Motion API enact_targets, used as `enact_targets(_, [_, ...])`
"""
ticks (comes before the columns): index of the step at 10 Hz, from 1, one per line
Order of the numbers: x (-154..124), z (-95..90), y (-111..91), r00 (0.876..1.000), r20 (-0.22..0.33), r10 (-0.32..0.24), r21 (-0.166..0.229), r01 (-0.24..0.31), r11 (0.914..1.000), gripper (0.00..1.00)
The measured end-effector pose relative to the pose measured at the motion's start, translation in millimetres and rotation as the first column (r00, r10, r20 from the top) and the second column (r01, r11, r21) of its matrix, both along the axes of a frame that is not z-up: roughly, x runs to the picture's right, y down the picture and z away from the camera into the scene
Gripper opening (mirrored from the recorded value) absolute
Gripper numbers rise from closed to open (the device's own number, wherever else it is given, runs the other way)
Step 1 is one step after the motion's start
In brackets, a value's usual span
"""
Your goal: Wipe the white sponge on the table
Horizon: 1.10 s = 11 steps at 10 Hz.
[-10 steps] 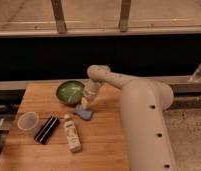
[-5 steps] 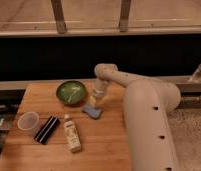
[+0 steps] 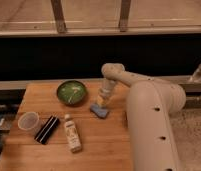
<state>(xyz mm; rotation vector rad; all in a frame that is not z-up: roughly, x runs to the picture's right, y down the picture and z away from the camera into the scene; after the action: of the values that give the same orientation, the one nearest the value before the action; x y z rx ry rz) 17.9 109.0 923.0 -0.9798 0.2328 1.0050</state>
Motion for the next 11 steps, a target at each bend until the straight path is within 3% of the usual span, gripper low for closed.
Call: enact_targets(11, [-0.4,-0.2,-0.4,1.000,-0.001,-0.016,0.007,0.016,0.9999,0.00])
